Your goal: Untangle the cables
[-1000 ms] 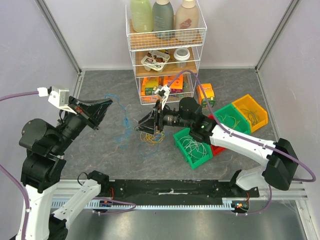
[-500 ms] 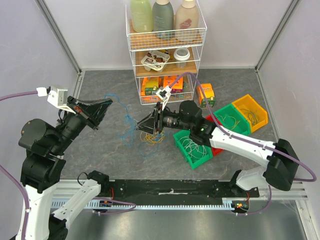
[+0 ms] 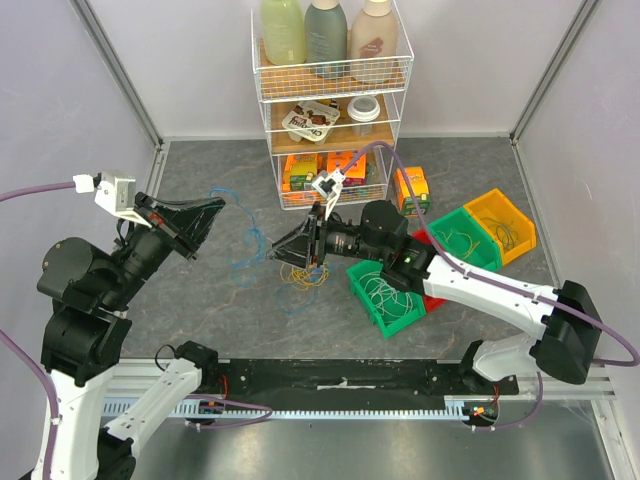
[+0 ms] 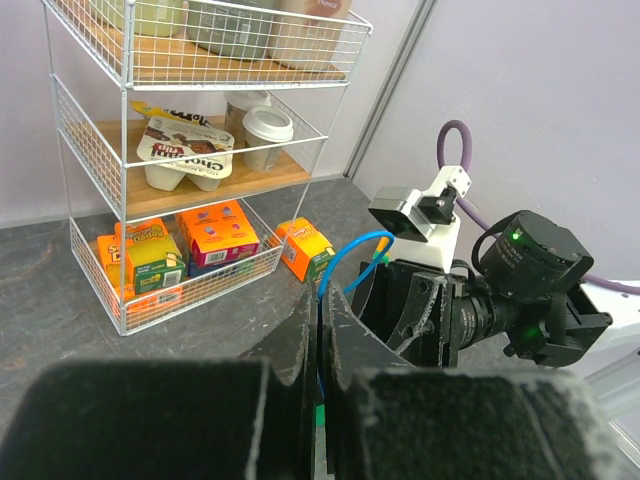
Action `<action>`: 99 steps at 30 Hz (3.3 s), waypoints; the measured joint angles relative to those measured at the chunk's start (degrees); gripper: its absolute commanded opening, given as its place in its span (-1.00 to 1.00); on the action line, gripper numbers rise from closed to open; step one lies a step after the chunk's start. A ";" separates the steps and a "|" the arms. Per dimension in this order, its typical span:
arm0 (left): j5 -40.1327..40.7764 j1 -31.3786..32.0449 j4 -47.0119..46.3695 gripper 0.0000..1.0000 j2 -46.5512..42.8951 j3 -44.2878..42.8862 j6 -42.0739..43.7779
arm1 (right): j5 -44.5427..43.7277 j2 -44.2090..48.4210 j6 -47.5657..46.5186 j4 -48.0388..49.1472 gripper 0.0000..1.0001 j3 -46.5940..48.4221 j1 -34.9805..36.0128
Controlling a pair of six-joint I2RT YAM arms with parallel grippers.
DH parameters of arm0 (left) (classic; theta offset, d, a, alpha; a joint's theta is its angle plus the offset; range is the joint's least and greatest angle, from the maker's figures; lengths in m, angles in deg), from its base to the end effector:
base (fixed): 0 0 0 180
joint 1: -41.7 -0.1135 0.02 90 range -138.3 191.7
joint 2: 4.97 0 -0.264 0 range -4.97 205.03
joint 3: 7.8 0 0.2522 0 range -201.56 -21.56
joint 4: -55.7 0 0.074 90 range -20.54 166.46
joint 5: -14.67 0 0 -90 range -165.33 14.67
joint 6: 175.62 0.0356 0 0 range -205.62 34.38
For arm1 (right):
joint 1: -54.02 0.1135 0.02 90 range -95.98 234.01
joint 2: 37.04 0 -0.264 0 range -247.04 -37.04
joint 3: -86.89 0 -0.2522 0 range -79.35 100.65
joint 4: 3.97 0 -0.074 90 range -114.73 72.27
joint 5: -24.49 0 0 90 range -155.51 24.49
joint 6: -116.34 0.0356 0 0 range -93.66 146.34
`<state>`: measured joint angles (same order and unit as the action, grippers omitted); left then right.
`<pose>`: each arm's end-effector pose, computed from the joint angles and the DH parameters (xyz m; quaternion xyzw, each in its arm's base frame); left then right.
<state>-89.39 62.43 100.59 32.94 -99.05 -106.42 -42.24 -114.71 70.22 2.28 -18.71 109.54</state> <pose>0.0621 -0.0327 0.4940 0.0923 0.6482 -0.3412 0.6744 0.1707 0.2734 0.3626 -0.2139 0.6560 0.6316 0.3536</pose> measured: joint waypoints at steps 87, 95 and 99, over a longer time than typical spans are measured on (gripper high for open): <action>25.86 2.16 -2.62 -0.96 -4.42 6.78 6.34 | -41.66 19.02 -16.96 -57.48 -1.00 8.13 -2.86; -20.00 2.51 -7.39 -0.96 13.97 18.12 -2.71 | -23.52 12.41 -19.52 -47.45 -1.00 8.11 -2.51; -27.61 3.23 -8.28 -0.96 13.88 20.48 -5.27 | -16.09 12.07 -19.47 -43.21 -1.00 8.11 -2.38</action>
<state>-117.00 65.67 92.31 46.82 -78.57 -111.69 -58.33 -102.64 50.75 -40.94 -10.60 107.16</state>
